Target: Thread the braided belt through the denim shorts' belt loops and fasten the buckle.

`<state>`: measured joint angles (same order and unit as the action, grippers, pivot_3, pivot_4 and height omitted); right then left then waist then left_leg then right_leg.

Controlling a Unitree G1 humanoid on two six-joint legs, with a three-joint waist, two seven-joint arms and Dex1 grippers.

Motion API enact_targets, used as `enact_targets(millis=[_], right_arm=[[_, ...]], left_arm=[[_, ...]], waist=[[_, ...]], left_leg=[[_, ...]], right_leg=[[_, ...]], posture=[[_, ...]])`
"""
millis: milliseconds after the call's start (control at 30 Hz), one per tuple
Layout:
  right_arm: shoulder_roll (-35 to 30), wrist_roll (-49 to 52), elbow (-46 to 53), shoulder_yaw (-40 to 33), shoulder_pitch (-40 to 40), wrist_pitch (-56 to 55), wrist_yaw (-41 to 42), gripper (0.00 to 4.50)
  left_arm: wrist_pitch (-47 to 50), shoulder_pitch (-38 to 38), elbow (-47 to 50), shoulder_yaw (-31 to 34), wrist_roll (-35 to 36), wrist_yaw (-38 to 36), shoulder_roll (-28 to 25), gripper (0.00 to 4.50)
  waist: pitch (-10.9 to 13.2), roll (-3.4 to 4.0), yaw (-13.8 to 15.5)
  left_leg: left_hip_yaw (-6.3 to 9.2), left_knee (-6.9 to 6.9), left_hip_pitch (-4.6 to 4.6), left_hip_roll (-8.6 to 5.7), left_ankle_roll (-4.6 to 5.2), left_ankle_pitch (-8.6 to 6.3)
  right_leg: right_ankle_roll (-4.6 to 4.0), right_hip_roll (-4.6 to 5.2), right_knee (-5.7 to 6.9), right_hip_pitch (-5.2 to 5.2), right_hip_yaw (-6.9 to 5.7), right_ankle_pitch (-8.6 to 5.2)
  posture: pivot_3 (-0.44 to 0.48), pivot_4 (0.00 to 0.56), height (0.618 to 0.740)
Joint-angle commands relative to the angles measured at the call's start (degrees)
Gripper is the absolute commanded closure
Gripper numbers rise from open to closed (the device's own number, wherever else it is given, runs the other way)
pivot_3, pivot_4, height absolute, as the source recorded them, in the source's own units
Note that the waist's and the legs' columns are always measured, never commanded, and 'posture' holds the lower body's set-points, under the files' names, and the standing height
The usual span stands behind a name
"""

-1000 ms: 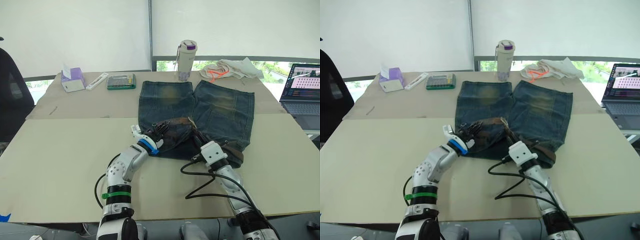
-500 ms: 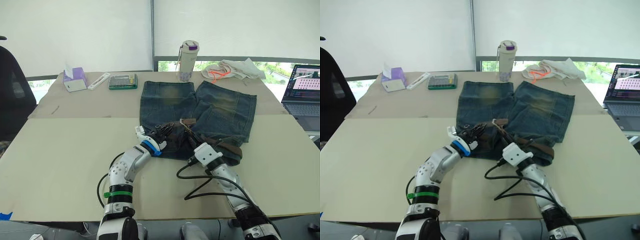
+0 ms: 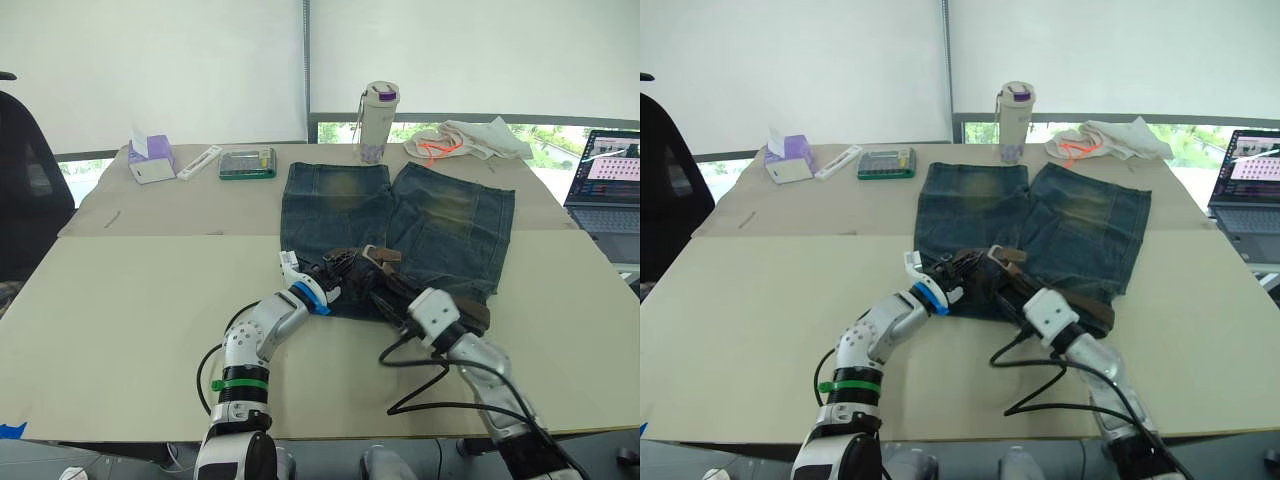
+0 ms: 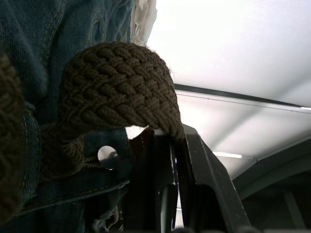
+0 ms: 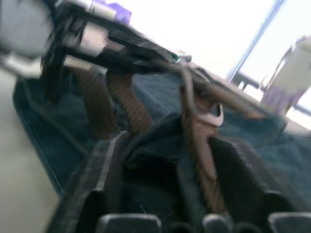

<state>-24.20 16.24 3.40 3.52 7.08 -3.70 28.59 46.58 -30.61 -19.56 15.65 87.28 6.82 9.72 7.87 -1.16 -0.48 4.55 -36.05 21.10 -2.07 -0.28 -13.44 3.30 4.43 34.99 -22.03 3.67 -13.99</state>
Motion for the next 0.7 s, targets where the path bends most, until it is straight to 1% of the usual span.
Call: enact_targets(millis=[33,100,133,167,233,267,367,467,600,633,700], right_arm=[[0.64,19.69,9.51,-6.57,0.49,21.9,-2.74,1.05],[2.57,28.72,10.95,-9.39,1.65,32.1,-7.89,1.05],[3.79,31.91,11.19,-10.71,2.38,35.54,-10.58,1.05],[5.37,37.25,11.09,-12.35,3.35,39.64,-14.15,1.05],[7.71,42.24,11.14,-14.59,4.85,43.6,-18.57,1.05],[9.33,46.29,11.07,-15.96,5.74,45.16,-21.16,1.05],[12.33,53.35,10.98,-18.67,7.66,47.57,-26.15,1.05],[13.12,55.96,11.14,-19.84,8.62,48.39,-29.12,1.05],[13.05,56.78,10.95,-19.75,9.06,48.38,-31.35,1.05],[12.9,56.44,10.86,-19.51,9.13,48.4,-31.63,1.55],[12.91,56.07,10.55,-19.28,9.23,48.33,-31.76,2.13]], left_arm=[[0.36,-1.1,-1.52,0.19,-1.03,-0.81,3.02,4.5],[0.4,-1.18,-1.7,0.16,-1.42,-1.04,3.17,4.5],[0.44,-1.16,-1.69,0.15,-1.54,-1.09,3.22,4.5],[0.49,-1.15,-1.72,0.15,-1.67,-1.14,3.26,4.5],[0.64,-1.07,-1.67,0.2,-1.9,-1.19,3.32,4.5],[0.74,-0.99,-1.6,0.21,-1.98,-1.17,3.33,4.5],[0.93,-0.89,-1.57,0.17,-2.13,-1.11,3.33,4.5],[1.13,-0.84,-1.58,0.13,-2.24,-0.96,3.25,4.5],[1.4,-0.87,-1.64,0.13,-2.41,-0.97,3.1,4.5],[1.49,-0.87,-1.64,0.11,-2.47,-0.98,3.07,4.5],[1.59,-1.03,-1.85,0.08,-2.67,-1.15,2.98,4.5]], waist=[[-0.01,0.0,0.19],[-0.01,0.0,0.31],[-0.02,0.02,0.37],[-0.03,0.03,0.41],[-0.06,0.09,0.5],[-0.07,0.1,0.49],[-0.08,0.12,0.48],[-0.09,0.13,0.48],[-0.1,0.15,0.44],[-0.1,0.15,0.44],[-0.1,0.15,0.44]], left_leg=[[0.01,0.0,0.0,0.0,0.01,0.0],[0.05,0.01,0.0,0.01,0.03,-0.02],[0.06,0.01,0.0,0.02,0.03,-0.02],[0.05,0.02,0.0,0.02,0.03,-0.02],[0.07,0.03,0.01,0.03,0.03,-0.02],[0.06,0.03,0.04,0.02,0.03,-0.02],[0.04,0.02,0.06,0.01,0.04,-0.02],[-0.01,0.02,0.05,0.01,0.05,-0.02],[-0.08,0.02,0.05,0.01,0.05,-0.02],[-0.11,0.02,0.06,0.01,0.05,-0.02],[-0.15,0.02,0.06,0.01,0.05,-0.02]], right_leg=[[0.0,0.0,0.0,0.0,0.0,0.0],[0.0,0.0,-0.01,0.0,0.0,0.0],[-0.01,0.0,0.0,0.0,0.0,0.0],[-0.01,0.0,0.0,-0.02,0.0,0.0],[-0.02,0.0,0.0,-0.05,0.0,0.0],[-0.02,0.01,0.01,-0.07,0.01,0.0],[-0.02,0.01,0.0,-0.08,0.01,0.0],[-0.01,0.01,0.0,-0.08,0.0,0.0],[0.0,0.0,0.0,-0.08,-0.01,-0.01],[0.0,0.0,0.0,-0.08,-0.01,-0.01],[0.0,0.0,0.0,-0.08,-0.02,-0.01]], posture=[[0.0,0.15,0.74],[0.0,0.15,0.74],[0.0,0.15,0.74],[0.0,0.15,0.74],[0.0,0.15,0.74],[0.0,0.15,0.74],[0.0,0.15,0.74],[0.0,0.15,0.74],[0.0,0.15,0.74],[0.0,0.15,0.74],[0.0,0.15,0.74]])
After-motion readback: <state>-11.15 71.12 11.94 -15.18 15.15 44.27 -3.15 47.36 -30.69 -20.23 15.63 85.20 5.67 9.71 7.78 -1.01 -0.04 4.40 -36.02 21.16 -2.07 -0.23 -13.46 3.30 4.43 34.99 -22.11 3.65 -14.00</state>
